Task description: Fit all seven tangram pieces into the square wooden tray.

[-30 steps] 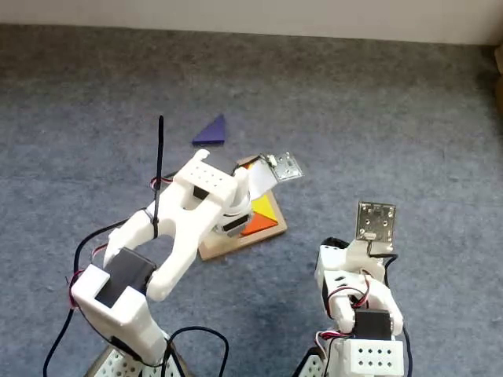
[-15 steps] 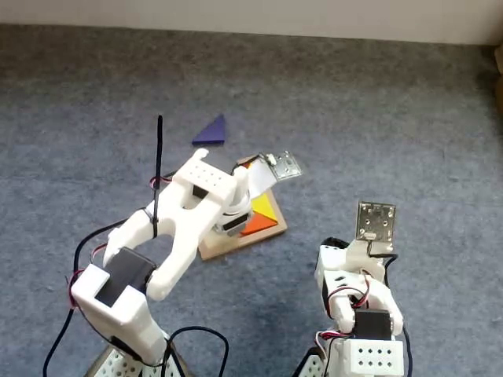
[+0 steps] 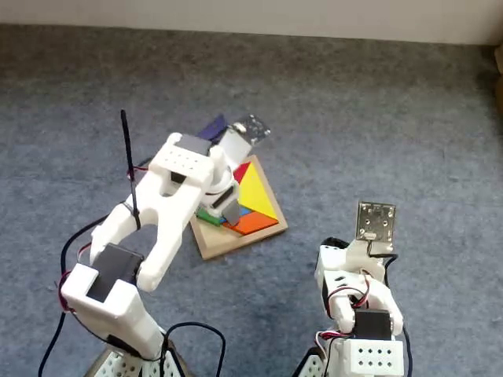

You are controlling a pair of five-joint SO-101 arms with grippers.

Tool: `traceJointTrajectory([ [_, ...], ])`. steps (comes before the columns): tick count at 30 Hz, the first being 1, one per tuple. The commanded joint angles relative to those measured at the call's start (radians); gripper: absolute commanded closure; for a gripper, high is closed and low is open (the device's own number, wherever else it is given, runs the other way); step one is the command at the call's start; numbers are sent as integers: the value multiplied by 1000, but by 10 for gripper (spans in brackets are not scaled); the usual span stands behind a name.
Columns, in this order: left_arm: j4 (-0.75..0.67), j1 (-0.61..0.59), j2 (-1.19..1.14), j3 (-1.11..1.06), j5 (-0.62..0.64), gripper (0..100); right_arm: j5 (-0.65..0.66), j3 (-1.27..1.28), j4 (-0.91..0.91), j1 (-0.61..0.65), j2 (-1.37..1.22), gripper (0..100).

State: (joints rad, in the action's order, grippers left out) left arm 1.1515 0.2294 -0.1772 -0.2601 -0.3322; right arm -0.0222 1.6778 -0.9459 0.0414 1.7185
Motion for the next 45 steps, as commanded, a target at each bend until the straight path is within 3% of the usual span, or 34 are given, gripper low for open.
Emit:
traceJointTrajectory([
  [1, 3, -45, 50, 81, 11, 705, -5, 114, 1, -12, 19, 967],
  [15, -5, -90, 41, 111, 17, 706, -5, 114, 1, -12, 19, 967],
  [22, -264, -153, 41, 111, 244, 706, -5, 114, 1, -12, 19, 967],
  [29, -465, -151, 36, 102, 267, 706, -5, 114, 1, -12, 19, 967],
  [33, -512, -151, -27, 148, 264, 706, -5, 114, 1, -12, 19, 967],
  [38, -468, -154, -226, 352, 262, 706, -5, 114, 1, -12, 19, 967],
  [45, -153, -163, -513, 792, 196, 705, -5, 114, 1, -12, 19, 967],
])
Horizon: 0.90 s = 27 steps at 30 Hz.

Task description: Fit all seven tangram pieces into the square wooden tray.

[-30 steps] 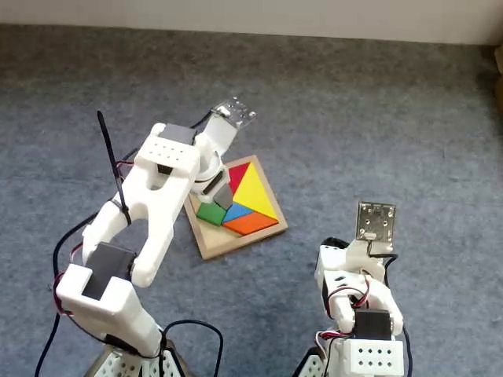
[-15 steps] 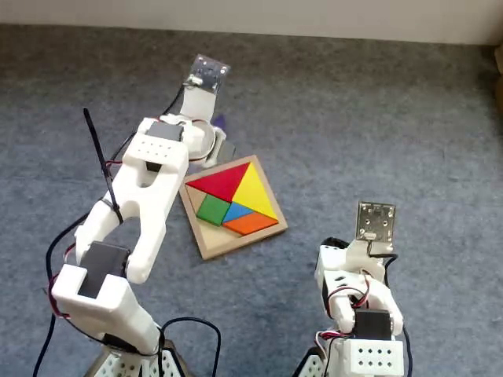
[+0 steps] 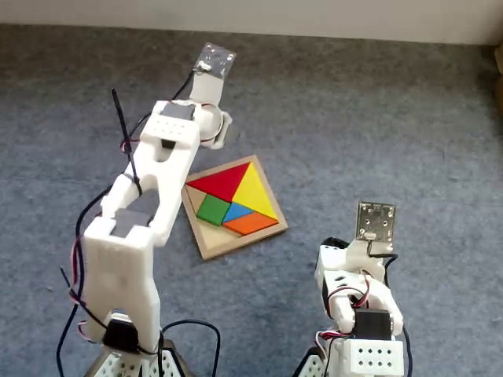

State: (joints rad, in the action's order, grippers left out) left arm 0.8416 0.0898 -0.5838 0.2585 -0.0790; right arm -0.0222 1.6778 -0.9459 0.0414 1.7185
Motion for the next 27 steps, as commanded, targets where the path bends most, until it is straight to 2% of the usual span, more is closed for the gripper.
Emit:
traceJointTrajectory([
  [1, 190, -30, -151, 337, -64, 705, -5, 114, 1, -12, 19, 967],
  [10, 399, -84, -490, 789, -78, 705, -5, 114, 1, -12, 19, 967],
  [16, 575, -77, -628, 1041, -157, 706, -5, 114, 1, -12, 19, 967],
  [20, 615, -77, -696, 1162, -173, 745, -5, 114, 1, -12, 19, 967],
  [23, 632, -76, -736, 1225, -239, 787, -5, 114, 1, -12, 19, 967],
  [27, 671, -67, -768, 1310, -256, 796, -5, 114, 1, -12, 19, 967],
])
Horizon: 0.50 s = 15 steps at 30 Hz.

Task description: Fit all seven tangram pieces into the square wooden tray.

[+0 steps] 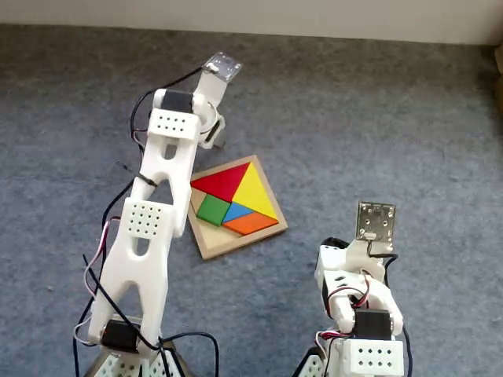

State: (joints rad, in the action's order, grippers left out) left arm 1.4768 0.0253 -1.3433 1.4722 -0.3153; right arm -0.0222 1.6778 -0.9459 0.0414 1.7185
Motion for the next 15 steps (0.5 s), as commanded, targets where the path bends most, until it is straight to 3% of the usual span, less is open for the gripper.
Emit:
traceJointTrajectory([
  [1, 37, -2, -15, 114, -20, 796, -5, 114, 1, -12, 19, 967],
  [11, 37, -4, -61, 154, -25, 800, -5, 114, 1, -12, 19, 967],
  [15, 106, -4, -47, 199, -25, 801, -5, 114, 1, -12, 19, 967],
])
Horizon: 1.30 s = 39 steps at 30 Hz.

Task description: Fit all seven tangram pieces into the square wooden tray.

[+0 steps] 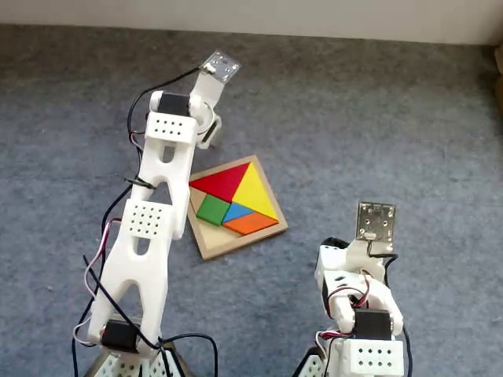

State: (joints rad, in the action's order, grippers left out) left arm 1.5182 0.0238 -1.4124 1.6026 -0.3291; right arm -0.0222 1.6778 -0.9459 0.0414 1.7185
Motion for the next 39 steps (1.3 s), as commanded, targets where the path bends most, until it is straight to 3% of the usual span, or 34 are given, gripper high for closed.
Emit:
traceJointTrajectory([
  [1, 89, -1, 39, 62, -11, 801, -5, 114, 1, -12, 19, 967],
  [9, 239, 12, 163, 61, -9, 801, -5, 114, 1, -12, 19, 967],
  [21, 242, 30, 236, 15, 6, 796, -5, 114, 1, -12, 19, 967],
  [28, 143, -8, 203, 19, 196, 686, -6, 114, 1, -12, 19, 967],
  [39, 26, -27, 47, 22, 203, 681, -6, 114, 1, -12, 19, 967],
])
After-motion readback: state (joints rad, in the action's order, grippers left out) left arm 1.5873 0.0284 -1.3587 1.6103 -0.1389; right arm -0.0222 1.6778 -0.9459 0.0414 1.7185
